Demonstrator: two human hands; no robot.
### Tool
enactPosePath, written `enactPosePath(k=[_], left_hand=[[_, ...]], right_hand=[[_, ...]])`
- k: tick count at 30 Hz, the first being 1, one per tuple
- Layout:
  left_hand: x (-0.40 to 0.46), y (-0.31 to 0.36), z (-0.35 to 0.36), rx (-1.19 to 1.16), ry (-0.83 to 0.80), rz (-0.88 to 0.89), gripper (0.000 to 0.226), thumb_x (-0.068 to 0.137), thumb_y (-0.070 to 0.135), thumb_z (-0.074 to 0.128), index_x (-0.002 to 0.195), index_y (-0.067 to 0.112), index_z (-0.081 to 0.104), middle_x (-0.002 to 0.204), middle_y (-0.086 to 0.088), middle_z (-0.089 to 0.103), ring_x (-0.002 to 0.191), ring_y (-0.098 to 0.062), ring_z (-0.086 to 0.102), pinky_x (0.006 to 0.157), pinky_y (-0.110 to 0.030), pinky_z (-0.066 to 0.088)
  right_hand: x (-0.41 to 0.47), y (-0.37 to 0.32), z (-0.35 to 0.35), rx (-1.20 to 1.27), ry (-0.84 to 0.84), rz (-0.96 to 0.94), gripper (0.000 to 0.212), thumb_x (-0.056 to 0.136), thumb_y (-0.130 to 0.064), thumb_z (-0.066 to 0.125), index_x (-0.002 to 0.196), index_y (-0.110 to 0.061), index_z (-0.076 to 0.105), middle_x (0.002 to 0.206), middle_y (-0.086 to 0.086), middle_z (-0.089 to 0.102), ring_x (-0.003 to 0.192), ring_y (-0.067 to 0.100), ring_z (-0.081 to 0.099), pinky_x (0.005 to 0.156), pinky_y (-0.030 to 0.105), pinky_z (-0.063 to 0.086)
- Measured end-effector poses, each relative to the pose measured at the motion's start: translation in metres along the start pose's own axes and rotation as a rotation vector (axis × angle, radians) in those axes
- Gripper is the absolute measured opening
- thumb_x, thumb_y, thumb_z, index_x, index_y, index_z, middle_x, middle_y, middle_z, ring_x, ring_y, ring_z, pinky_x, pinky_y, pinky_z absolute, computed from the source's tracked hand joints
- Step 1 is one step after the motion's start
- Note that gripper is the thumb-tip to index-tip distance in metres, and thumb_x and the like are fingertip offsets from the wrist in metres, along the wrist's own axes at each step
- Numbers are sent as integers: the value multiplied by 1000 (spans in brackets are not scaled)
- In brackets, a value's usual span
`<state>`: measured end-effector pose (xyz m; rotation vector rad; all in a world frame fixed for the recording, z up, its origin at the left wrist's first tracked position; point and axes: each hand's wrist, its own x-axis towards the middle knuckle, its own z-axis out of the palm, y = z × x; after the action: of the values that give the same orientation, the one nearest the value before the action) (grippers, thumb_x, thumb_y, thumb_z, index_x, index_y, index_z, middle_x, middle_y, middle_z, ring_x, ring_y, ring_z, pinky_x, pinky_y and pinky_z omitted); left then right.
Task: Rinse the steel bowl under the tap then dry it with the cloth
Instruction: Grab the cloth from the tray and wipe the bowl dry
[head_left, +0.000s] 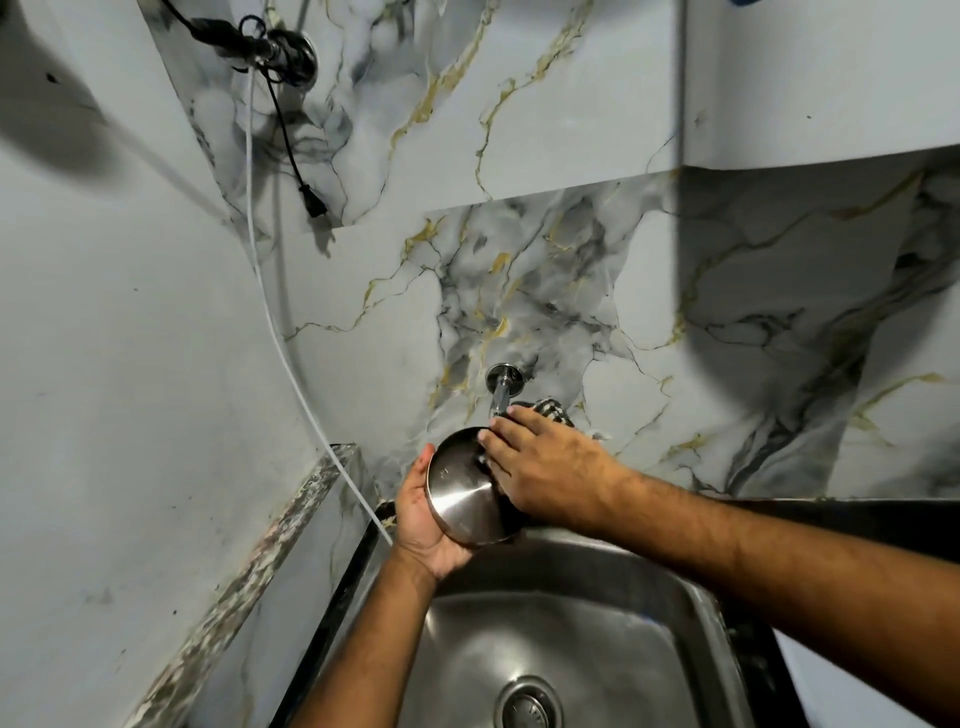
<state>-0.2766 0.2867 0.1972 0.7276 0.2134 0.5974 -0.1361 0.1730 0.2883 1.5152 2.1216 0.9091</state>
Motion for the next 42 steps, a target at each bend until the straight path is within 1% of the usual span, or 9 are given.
enactPosePath(k=[4, 8, 11, 17, 20, 23, 27, 35, 42], left_hand=[[1, -2, 6, 3, -7, -49, 65, 79, 52, 67, 124, 5, 65, 116, -22, 71, 112, -35, 65, 98, -52, 51], [1, -2, 0, 69, 44, 7, 71, 84, 56, 56, 127, 0, 61, 120, -26, 68, 113, -39, 63, 93, -52, 53], [2, 0, -1, 112, 62, 53, 67, 88, 56, 51, 122, 0, 65, 117, -25, 69, 111, -38, 64, 92, -49, 54], [-2, 0, -6, -45, 106, 190, 72, 79, 63, 59, 124, 8, 63, 122, -28, 65, 113, -46, 59, 93, -64, 47], [-3, -5, 2, -10, 164, 188, 76, 57, 52, 81, 119, 12, 64, 121, -25, 63, 113, -47, 57, 87, -69, 46], [2, -10, 8, 90, 390, 296, 32, 54, 31, 73, 82, 15, 74, 89, -12, 69, 80, -32, 70, 65, -46, 58], [2, -13, 14, 264, 577, 371, 18, 68, 31, 56, 68, 21, 71, 75, -6, 69, 78, -30, 62, 66, -40, 53], [-1, -11, 25, 963, 709, 360, 34, 89, 18, 47, 121, 23, 58, 103, 0, 62, 88, -19, 63, 59, -36, 60], [-12, 7, 27, 1371, 540, 109, 35, 83, 5, 45, 51, 19, 47, 48, 5, 47, 48, -14, 45, 48, -27, 33]], right_hand=[[-3, -23, 12, 72, 297, -27, 41, 91, -23, 63, 131, -12, 64, 139, 12, 63, 130, 32, 57, 111, 47, 44], [-9, -21, 13, 212, -33, 37, 49, 97, -20, 57, 141, -3, 48, 146, 19, 51, 139, 38, 42, 122, 52, 24], [-16, -30, 4, 394, -23, 110, 30, 94, -19, 56, 123, -12, 62, 122, 10, 66, 117, 32, 58, 105, 49, 44], [-30, -22, 17, 1377, 216, 956, 51, 86, -5, 64, 131, -29, 64, 119, -6, 73, 89, 6, 64, 68, 2, 45], [-17, -24, 30, 1694, 260, 1157, 64, 91, 5, 52, 145, -28, 50, 128, -4, 66, 79, 12, 68, 54, 8, 51], [-10, -39, 34, 1994, 208, 1062, 66, 96, 8, 46, 151, -27, 40, 144, 5, 56, 105, 23, 68, 83, 35, 62], [-13, -62, 42, 2011, 236, 1073, 63, 95, 9, 46, 149, -24, 44, 140, 6, 61, 115, 23, 65, 97, 44, 56], [-9, -94, 57, 2496, 380, 1100, 53, 91, 15, 44, 129, -18, 61, 108, 10, 78, 94, 27, 76, 78, 43, 62], [-29, -47, 95, 3098, 361, 657, 77, 75, 25, 51, 142, -13, 50, 129, 36, 59, 108, 49, 60, 85, 59, 57]])
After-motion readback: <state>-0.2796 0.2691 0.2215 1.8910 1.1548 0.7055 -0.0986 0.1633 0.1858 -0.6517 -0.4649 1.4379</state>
